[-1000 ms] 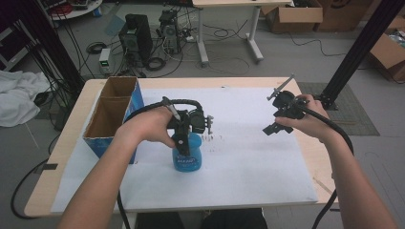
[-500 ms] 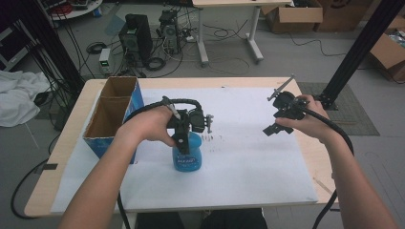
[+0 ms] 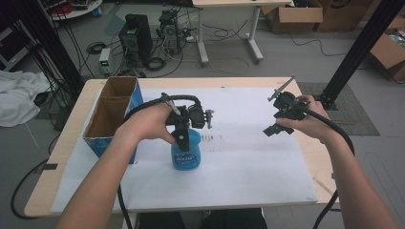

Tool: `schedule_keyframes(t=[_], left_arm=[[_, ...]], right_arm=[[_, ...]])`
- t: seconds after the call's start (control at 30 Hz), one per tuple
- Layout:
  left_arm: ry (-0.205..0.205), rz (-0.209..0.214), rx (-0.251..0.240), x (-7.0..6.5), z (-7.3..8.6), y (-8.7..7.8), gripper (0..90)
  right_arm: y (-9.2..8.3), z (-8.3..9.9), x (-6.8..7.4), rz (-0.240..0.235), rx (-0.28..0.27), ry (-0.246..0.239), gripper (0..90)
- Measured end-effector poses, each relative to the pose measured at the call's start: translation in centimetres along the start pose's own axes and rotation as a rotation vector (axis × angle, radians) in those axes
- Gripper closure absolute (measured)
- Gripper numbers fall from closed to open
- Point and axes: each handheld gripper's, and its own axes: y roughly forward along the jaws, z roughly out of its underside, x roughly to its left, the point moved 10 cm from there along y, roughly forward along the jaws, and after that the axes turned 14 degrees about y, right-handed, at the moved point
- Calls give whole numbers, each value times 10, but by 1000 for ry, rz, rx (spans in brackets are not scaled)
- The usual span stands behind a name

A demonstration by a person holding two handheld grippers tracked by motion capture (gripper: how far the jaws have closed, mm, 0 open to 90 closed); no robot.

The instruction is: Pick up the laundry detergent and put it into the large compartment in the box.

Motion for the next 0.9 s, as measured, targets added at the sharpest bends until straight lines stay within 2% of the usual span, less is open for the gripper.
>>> schedule_keyframes(t=[0.13,0.2,0.23,0.3,0.4,0.43,0.47,0.5,0.57,0.6,0.63,0.7,0.73,0.77,0.8,0.9], left_arm=[[-105,26,-7,3,6,-20,383],[-179,33,-19,6,11,-32,383],[-233,37,-25,8,15,-39,383],[-299,39,-33,10,21,-50,383],[-420,40,-50,16,33,-70,383],[-481,37,-50,18,39,-79,383],[-515,31,-51,20,43,-84,383],[-579,20,-50,23,51,-93,383],[-664,-1,-60,28,62,-105,383],[-725,-13,-61,31,71,-113,383],[-762,-19,-64,32,77,-118,383],[-873,-19,-72,36,95,-131,383],[-916,-16,-79,37,101,-135,383],[-1015,-15,-100,39,113,-142,383],[-1068,-14,-107,39,118,-144,383],[-1181,-14,-109,40,140,-154,383]], right_arm=[[-2,-2,1,0,-5,-11,157],[-4,-3,3,-3,-7,-12,157],[-5,-4,3,-4,-9,-14,157],[-7,-4,3,0,-7,-20,157],[-10,-5,4,0,-14,-21,157],[-11,-5,4,1,-14,-24,157],[-12,-5,4,-1,-17,-24,157],[-13,-5,4,-1,-18,-23,157],[-15,-6,4,1,-21,-30,157],[-16,-6,4,0,-23,-31,157],[-17,-7,4,1,-26,-32,157],[-19,-7,4,1,-29,-30,157],[-20,-8,4,2,-33,-34,157],[-21,-8,4,3,-36,-31,157],[-22,-8,3,13,-33,-30,157],[-23,-8,3,22,-30,-34,158]])
